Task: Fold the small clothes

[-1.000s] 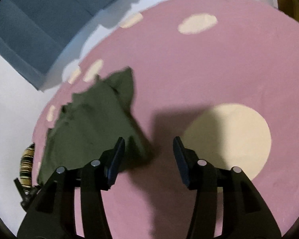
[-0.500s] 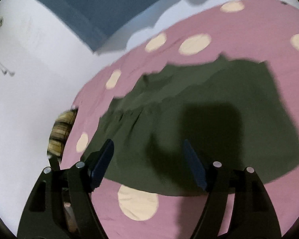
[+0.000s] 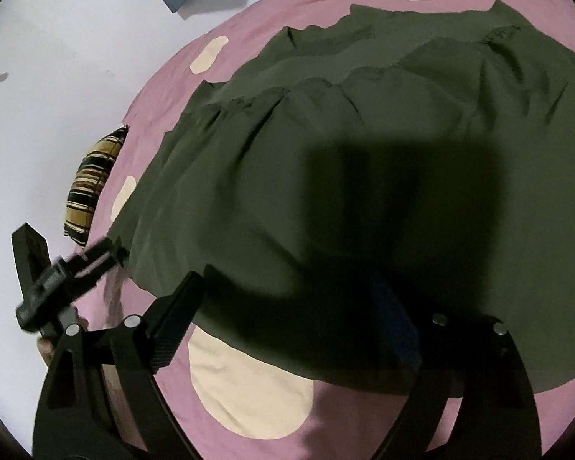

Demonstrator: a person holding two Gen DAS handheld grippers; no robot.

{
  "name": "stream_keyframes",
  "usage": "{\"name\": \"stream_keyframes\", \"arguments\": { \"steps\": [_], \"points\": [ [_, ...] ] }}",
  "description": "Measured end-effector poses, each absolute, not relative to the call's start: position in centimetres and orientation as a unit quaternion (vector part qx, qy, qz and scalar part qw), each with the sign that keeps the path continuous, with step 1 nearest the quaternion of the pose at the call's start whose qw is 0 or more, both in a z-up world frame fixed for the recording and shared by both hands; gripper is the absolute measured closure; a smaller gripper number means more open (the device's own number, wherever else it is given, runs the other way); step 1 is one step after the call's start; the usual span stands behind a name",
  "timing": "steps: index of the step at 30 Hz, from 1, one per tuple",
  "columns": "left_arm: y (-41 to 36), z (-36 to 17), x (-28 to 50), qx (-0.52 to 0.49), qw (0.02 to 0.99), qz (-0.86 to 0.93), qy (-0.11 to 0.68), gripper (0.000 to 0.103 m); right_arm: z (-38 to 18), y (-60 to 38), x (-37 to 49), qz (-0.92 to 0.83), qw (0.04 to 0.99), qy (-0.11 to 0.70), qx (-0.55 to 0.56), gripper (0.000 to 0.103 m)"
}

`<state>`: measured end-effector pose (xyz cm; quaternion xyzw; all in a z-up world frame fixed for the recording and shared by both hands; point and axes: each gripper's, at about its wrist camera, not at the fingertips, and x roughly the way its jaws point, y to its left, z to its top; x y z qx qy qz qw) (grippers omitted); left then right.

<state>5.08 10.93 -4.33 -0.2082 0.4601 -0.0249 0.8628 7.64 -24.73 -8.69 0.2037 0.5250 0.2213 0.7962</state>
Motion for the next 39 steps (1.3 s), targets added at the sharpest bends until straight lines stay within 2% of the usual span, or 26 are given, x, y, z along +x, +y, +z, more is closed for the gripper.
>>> {"name": "stream_keyframes", "arguments": {
  "steps": [9,13,16,24,26,28,31,36,39],
  "points": [
    [13.3,-6.0,13.5,-0.253,0.807,-0.169,0.506,0.019,-8.8,-25.3,7.2,0.233,0.801,0.508,0.214,0.013],
    [11.3,-7.6,16.7,-0.221,0.780,-0.203,0.549,0.019,-8.7,-25.4,7.2,0.235,0.801,0.506,0.218,0.013],
    [9.6,-7.8,17.7,-0.184,0.781,-0.218,0.556,0.017,-8.8,-25.8,7.2,0.238,0.799,0.506,0.221,0.013],
    [5.5,-8.0,18.2,-0.170,0.761,-0.264,0.567,0.019,-8.6,-25.6,7.0,0.239,0.806,0.496,0.218,0.011],
    [5.0,-7.8,18.1,-0.159,0.764,-0.258,0.569,0.028,-8.6,-25.5,6.9,0.241,0.808,0.494,0.213,0.011],
    [5.3,-7.7,18.3,-0.167,0.762,-0.248,0.575,0.049,-8.5,-25.5,6.9,0.243,0.808,0.492,0.213,0.011],
    [5.9,-7.6,18.4,-0.173,0.759,-0.232,0.583,0.067,-8.6,-25.5,7.1,0.246,0.809,0.489,0.215,0.011],
    [5.7,-6.5,17.8,-0.154,0.774,-0.215,0.575,0.083,-7.9,-25.7,6.9,0.243,0.813,0.481,0.220,0.012],
    [5.2,-5.8,17.5,-0.130,0.784,-0.202,0.573,0.086,-5.8,-26.4,7.2,0.237,0.826,0.453,0.238,0.012]
  ]
}}
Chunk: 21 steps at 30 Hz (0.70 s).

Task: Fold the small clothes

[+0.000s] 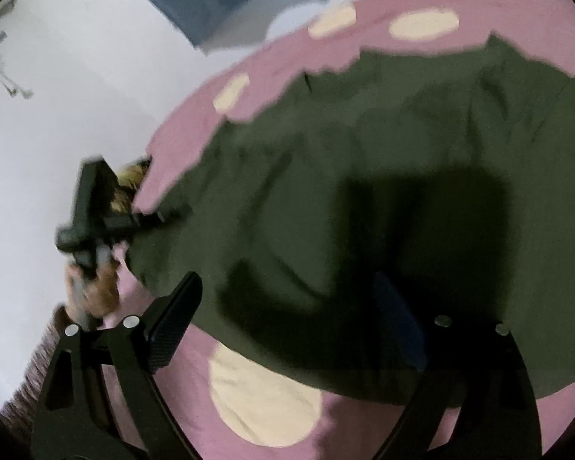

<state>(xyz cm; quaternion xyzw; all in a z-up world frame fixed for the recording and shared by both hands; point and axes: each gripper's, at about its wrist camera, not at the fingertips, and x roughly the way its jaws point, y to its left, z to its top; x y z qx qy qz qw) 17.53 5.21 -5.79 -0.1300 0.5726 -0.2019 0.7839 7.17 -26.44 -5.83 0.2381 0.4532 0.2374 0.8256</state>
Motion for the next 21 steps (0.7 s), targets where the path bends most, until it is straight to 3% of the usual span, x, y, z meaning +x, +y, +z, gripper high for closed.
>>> {"name": "stream_keyframes", "arguments": {
  "steps": [5,13,18,21],
  "points": [
    [4.9,-5.4,17.5,-0.118,0.788,-0.186,0.574,0.086,-4.7,-26.4,10.8,0.259,0.813,0.443,0.276,0.012],
    [4.2,-5.4,17.3,-0.107,0.793,-0.180,0.572,0.086,-9.7,-24.7,18.2,0.235,0.774,0.500,0.310,0.012],
    [4.3,-5.0,17.2,-0.108,0.794,-0.176,0.571,0.087,-8.2,-23.6,17.7,0.231,0.794,0.496,0.267,0.012],
    [4.2,-4.5,16.9,-0.103,0.798,-0.178,0.567,0.088,-7.2,-24.2,15.0,0.245,0.787,0.479,0.301,0.012]
  ]
}}
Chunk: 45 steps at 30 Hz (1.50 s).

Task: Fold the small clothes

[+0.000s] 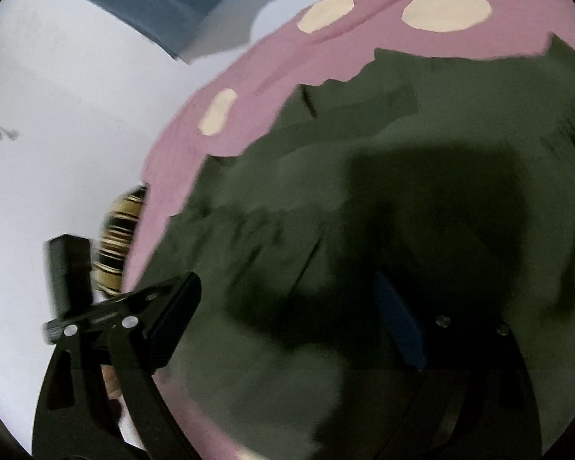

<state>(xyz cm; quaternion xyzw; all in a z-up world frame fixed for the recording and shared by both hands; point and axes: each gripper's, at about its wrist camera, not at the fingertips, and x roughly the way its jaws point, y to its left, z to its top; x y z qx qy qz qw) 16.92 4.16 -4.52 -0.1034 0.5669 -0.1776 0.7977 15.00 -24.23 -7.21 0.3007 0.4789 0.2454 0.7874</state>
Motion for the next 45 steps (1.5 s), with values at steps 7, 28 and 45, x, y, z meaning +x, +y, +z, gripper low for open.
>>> {"name": "stream_keyframes", "arguments": {
  "steps": [7,28,45],
  "points": [
    [3.5,-3.5,16.9,-0.092,0.800,-0.170,0.568,0.090,-8.4,-23.3,6.9,0.298,0.768,0.484,0.294,0.012],
    [-7.9,5.6,15.0,0.021,0.820,-0.104,0.563,0.094,-7.2,-28.2,0.0,0.291,0.811,0.426,0.276,0.012],
    [-30.0,5.7,13.0,0.161,0.824,-0.068,0.539,0.094,-5.6,-38.4,-5.4,0.241,0.827,0.398,0.317,0.012]
  ]
}}
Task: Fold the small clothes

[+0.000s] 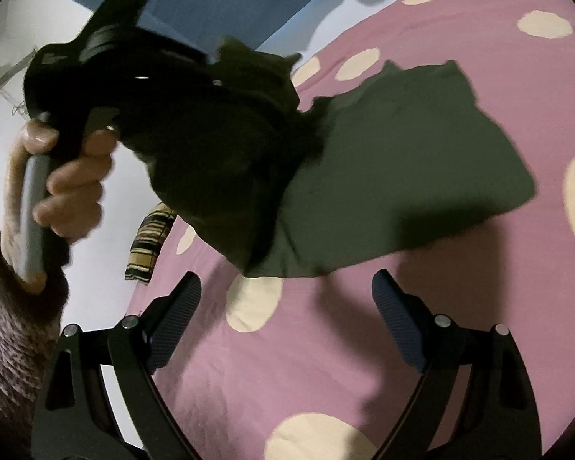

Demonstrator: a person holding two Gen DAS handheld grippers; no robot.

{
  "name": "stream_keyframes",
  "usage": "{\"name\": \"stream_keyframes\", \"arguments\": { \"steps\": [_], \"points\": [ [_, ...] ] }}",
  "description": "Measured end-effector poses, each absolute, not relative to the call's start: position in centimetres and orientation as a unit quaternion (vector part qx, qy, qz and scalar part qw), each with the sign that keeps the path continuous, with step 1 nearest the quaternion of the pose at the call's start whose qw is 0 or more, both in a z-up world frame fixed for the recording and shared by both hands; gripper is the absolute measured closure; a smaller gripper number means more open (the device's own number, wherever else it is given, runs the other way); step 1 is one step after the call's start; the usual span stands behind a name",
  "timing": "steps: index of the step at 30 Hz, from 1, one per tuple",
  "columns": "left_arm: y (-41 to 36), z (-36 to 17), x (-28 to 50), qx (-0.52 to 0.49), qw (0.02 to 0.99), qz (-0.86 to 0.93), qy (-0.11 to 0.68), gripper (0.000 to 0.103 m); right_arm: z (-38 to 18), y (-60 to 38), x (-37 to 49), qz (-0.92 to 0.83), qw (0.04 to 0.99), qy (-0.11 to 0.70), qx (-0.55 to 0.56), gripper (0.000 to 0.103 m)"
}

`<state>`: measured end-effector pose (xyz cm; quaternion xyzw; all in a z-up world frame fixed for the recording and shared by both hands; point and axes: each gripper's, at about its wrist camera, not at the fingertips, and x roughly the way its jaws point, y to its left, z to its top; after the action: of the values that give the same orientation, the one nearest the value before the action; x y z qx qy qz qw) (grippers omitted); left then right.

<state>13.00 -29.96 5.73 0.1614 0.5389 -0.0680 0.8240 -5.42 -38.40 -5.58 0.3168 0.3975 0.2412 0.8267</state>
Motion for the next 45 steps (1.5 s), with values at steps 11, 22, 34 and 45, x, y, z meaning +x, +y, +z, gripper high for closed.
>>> {"name": "stream_keyframes", "arguments": {
  "steps": [11,22,34,45],
  "points": [
    [-36.5,-0.4,11.8,0.216,0.824,-0.037,0.523,0.094,-7.0,-43.9,-7.7,0.208,0.824,0.394,0.349,0.012],
    [-39.2,-2.9,10.6,0.240,0.840,-0.001,0.487,0.072,-8.0,-46.9,-9.4,0.196,0.815,0.394,0.376,0.012],
    [-41.3,-2.1,8.3,0.245,0.859,-0.021,0.449,0.050,-8.1,-49.5,-10.9,0.165,0.819,0.387,0.390,0.012],
    [-42.0,1.4,4.5,0.230,0.884,-0.074,0.401,0.034,-6.9,-51.2,-12.9,0.145,0.830,0.377,0.384,0.012]
  ]
}}
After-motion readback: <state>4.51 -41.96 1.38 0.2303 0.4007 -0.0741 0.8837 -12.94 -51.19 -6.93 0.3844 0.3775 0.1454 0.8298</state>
